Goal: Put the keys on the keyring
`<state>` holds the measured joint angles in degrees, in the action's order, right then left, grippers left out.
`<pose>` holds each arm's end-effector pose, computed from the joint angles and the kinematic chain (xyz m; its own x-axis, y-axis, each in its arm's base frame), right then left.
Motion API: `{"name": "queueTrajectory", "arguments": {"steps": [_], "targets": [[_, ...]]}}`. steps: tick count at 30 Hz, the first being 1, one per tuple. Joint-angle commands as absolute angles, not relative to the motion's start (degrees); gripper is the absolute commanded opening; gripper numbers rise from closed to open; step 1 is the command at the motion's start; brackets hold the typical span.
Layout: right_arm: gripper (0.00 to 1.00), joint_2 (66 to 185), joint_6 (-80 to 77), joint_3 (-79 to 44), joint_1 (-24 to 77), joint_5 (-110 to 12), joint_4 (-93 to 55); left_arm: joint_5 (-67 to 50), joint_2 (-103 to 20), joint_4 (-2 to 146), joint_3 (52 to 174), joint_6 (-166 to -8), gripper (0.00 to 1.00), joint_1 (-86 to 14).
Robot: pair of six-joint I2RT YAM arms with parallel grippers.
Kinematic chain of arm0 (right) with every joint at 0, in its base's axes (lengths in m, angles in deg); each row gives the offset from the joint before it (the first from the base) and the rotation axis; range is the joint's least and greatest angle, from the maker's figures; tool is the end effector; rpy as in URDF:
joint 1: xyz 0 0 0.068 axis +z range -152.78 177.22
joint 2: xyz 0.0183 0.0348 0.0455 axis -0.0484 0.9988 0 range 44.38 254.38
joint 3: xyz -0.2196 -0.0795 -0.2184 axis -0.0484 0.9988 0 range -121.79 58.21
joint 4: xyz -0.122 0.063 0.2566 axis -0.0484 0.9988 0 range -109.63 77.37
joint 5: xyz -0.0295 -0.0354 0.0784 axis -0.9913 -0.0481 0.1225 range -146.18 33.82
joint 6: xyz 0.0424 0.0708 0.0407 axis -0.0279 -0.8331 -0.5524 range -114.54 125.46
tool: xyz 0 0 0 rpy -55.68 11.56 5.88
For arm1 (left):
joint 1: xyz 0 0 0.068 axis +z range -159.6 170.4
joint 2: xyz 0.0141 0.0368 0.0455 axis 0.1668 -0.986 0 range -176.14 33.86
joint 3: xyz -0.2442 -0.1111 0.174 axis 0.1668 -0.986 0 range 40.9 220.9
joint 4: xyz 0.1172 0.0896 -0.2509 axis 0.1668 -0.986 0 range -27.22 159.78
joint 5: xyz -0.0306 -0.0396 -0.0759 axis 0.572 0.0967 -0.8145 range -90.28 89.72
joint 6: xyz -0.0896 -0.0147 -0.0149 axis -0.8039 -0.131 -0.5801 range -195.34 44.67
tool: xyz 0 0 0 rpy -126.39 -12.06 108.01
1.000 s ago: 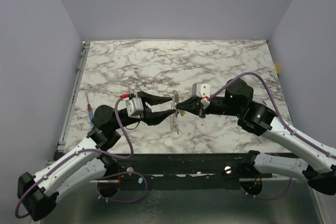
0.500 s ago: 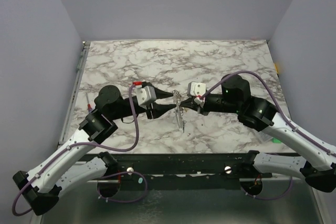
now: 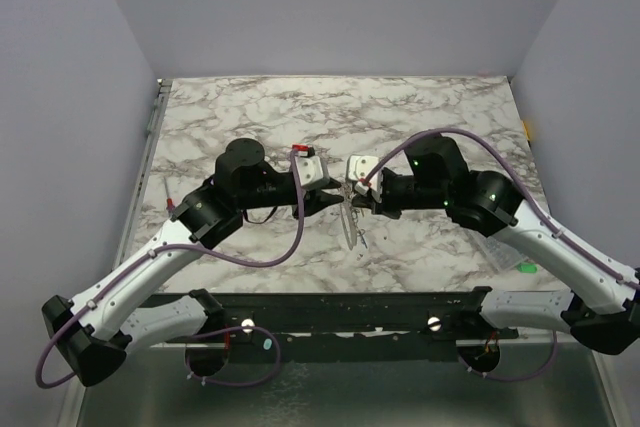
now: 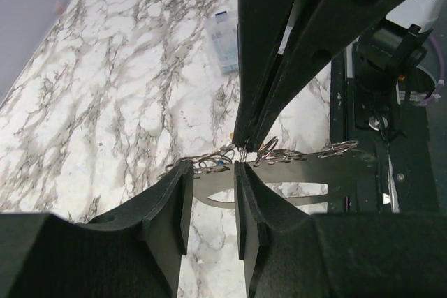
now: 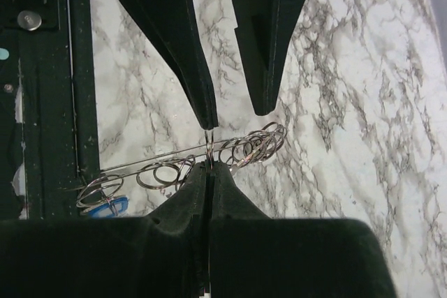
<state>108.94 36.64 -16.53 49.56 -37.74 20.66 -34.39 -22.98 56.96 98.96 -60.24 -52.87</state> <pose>0.1498 0.2369 0.4271 0.2131 -0.5276 -0.8223 -0.9442 0.1050 -0.3120 0.1603 -0.2145 0.4121 0.1106 0.1920 -0.9751 0.9722 0.1828 0.1463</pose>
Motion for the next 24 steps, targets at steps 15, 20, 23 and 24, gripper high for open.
{"name": "queueTrajectory", "arguments": {"steps": [15,20,23,24], "targets": [[0.01,121.58,29.12,-18.03,49.80,-49.17,41.80,-33.47,-24.23,57.02,91.54,-56.14,0.45,-53.04],[0.01,123.15,26.88,-17.38,49.80,-51.11,44.13,-30.58,-21.31,57.57,87.76,-57.24,0.45,-53.06],[0.01,124.71,26.92,-20.83,49.80,-51.30,44.76,-30.41,-19.94,58.78,86.13,-58.41,0.45,-53.07],[0.01,124.71,27.45,-21.53,49.78,-51.14,44.34,-30.75,-19.27,59.95,85.37,-59.22,0.44,-53.09]]}}
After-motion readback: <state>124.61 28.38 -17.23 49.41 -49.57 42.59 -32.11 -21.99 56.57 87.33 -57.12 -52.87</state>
